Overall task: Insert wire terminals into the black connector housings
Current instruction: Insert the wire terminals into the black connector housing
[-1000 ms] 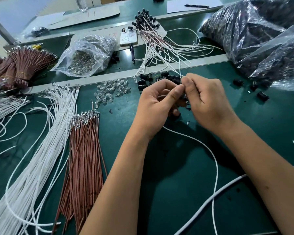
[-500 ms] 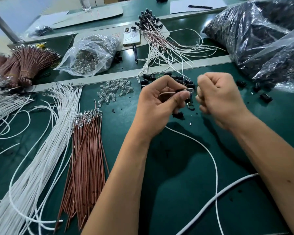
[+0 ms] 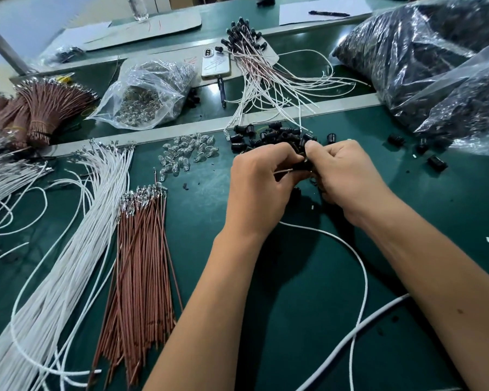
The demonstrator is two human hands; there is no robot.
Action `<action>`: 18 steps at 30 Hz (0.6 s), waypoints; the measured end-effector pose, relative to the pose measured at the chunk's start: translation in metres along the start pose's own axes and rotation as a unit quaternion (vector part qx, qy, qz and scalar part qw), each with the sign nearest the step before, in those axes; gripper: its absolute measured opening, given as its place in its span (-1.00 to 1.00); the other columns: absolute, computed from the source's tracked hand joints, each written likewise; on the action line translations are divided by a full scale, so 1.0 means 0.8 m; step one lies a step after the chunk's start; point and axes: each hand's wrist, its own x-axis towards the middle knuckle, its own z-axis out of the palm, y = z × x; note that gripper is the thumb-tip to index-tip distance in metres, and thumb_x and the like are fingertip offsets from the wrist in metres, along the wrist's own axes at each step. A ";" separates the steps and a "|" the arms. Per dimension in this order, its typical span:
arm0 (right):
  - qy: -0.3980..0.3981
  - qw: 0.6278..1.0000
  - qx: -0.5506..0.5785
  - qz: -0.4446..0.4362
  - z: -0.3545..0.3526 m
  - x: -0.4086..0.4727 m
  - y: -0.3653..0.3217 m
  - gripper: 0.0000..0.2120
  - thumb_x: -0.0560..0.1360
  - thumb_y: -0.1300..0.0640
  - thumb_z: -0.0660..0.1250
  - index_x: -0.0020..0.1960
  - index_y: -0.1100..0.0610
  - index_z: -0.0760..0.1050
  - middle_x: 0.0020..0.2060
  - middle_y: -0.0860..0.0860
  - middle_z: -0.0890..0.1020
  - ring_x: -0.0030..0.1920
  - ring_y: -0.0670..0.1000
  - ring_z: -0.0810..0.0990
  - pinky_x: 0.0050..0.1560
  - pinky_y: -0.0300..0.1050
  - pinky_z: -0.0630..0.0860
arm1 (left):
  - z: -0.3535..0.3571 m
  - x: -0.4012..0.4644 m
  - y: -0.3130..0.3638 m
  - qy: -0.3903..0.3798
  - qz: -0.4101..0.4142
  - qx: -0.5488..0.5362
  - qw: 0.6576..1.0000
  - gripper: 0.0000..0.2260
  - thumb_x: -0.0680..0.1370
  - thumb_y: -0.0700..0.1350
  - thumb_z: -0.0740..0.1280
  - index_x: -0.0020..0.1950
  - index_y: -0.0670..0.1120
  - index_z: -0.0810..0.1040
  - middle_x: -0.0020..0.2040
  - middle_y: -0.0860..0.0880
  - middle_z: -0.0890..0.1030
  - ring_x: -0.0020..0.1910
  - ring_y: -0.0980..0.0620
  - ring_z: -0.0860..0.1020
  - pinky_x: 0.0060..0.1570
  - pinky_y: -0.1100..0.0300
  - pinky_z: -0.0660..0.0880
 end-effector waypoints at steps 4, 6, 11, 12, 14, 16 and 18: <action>0.007 1.000 0.000 0.025 0.000 0.000 -0.005 -0.46 0.52 -0.20 0.26 -0.39 0.21 0.30 -0.50 0.04 0.22 -0.46 0.04 0.14 -0.34 0.03 0.14 | 0.003 0.002 0.006 0.029 0.063 0.088 0.994 -0.85 0.40 -0.27 0.56 -0.22 -0.18 0.60 -0.29 -0.04 0.59 -0.30 -0.11 0.53 -0.29 -0.03 0.49; 0.011 0.999 0.023 0.029 0.000 0.000 -0.006 -0.52 0.54 -0.08 0.26 -0.43 0.17 0.27 -0.47 0.08 0.21 -0.44 0.03 0.13 -0.39 0.02 0.12 | 0.003 0.002 0.006 0.023 0.061 0.088 0.994 -0.86 0.40 -0.25 0.57 -0.21 -0.19 0.62 -0.28 -0.03 0.62 -0.29 -0.10 0.56 -0.27 -0.02 0.50; 0.014 0.998 0.057 0.033 0.000 -0.001 -0.006 -0.54 0.59 0.06 0.22 -0.45 0.03 0.19 -0.45 0.09 0.19 -0.48 -0.01 0.11 -0.49 -0.21 0.14 | 0.001 0.001 0.006 -0.007 0.015 0.037 0.999 -0.89 0.42 -0.23 0.56 -0.14 -0.22 0.68 -0.20 -0.05 0.71 -0.19 -0.03 0.68 -0.16 0.01 0.60; 0.019 0.998 0.055 0.028 0.000 -0.002 -0.007 -0.55 0.56 0.03 0.22 -0.46 0.04 0.18 -0.45 0.10 0.19 -0.49 -0.02 0.11 -0.48 -0.19 0.12 | 0.001 0.000 0.007 -0.011 0.011 0.028 0.999 -0.90 0.43 -0.23 0.54 -0.12 -0.23 0.68 -0.20 -0.05 0.72 -0.18 -0.01 0.69 -0.15 0.01 0.61; 0.024 0.998 0.054 0.014 0.000 -0.003 -0.011 -0.56 0.50 -0.03 0.21 -0.49 0.05 0.16 -0.46 0.08 0.17 -0.48 -0.02 0.09 -0.45 -0.13 0.07 | 0.001 0.001 0.009 -0.014 0.004 0.011 1.000 -0.92 0.45 -0.24 0.51 -0.12 -0.23 0.67 -0.23 -0.03 0.71 -0.22 0.05 0.69 -0.19 0.04 0.61; 0.025 0.998 0.053 -0.004 -0.001 -0.003 -0.012 -0.53 0.50 -0.05 0.21 -0.51 0.06 0.16 -0.49 0.06 0.17 -0.49 -0.02 0.08 -0.43 -0.08 0.05 | 0.000 0.000 0.010 -0.023 -0.010 -0.017 1.000 -0.96 0.48 -0.29 0.50 -0.11 -0.24 0.67 -0.30 0.05 0.66 -0.31 0.23 0.63 -0.26 0.14 0.61; 0.025 0.998 0.058 -0.018 -0.002 -0.004 -0.012 -0.49 0.54 -0.06 0.22 -0.53 0.08 0.20 -0.56 0.04 0.20 -0.53 -0.01 0.10 -0.44 -0.11 0.08 | -0.001 0.000 0.010 -0.036 -0.018 -0.037 0.999 -0.99 0.52 -0.31 0.47 -0.09 -0.24 0.67 -0.34 0.05 0.63 -0.39 0.22 0.59 -0.33 0.13 0.60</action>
